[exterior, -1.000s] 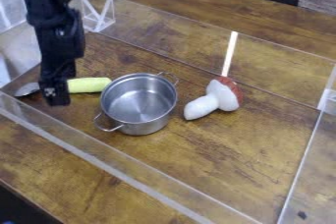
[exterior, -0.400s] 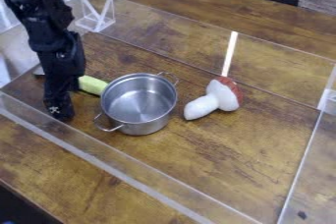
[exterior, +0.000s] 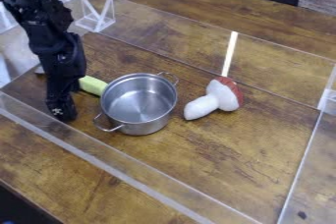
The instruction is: Move the green spoon to the right side of the table
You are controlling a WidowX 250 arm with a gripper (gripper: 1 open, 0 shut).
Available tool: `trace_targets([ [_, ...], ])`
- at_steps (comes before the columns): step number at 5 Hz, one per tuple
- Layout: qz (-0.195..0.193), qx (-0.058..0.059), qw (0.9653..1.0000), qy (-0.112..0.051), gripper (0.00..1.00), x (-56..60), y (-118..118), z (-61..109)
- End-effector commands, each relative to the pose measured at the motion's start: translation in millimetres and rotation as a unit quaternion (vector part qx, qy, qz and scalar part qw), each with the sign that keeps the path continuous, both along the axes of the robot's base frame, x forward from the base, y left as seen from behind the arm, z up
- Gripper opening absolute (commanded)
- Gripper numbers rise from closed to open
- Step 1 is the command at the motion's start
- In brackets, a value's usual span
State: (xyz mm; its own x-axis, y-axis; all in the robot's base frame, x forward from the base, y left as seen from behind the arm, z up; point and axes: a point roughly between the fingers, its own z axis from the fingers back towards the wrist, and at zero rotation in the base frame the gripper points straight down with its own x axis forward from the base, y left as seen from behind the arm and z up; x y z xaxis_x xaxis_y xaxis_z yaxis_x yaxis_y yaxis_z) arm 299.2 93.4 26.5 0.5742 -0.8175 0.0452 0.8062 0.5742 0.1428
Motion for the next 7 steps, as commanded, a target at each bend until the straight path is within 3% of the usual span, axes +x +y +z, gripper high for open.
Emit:
trace_targets([
  [1, 0.023, 0.008, 0.9992, -0.033, 0.00, 15.8, 6.5, 24.8],
  [2, 0.029, 0.001, 0.9989, -0.036, 0.00, 21.3, 13.8, 44.1],
  [3, 0.031, -0.011, 0.9988, -0.036, 1.00, 26.3, 24.9, 48.5],
  [4, 0.021, -0.025, 0.9989, -0.034, 0.00, 29.8, 35.8, 43.4],
  [5, 0.012, -0.041, 0.9986, -0.033, 0.00, 31.6, 43.5, 41.0],
  [6, -0.006, -0.059, 0.9978, -0.029, 0.00, 29.2, 37.3, 22.4],
  [7, -0.022, -0.077, 0.9965, -0.023, 0.00, 27.7, 29.2, 18.9],
])
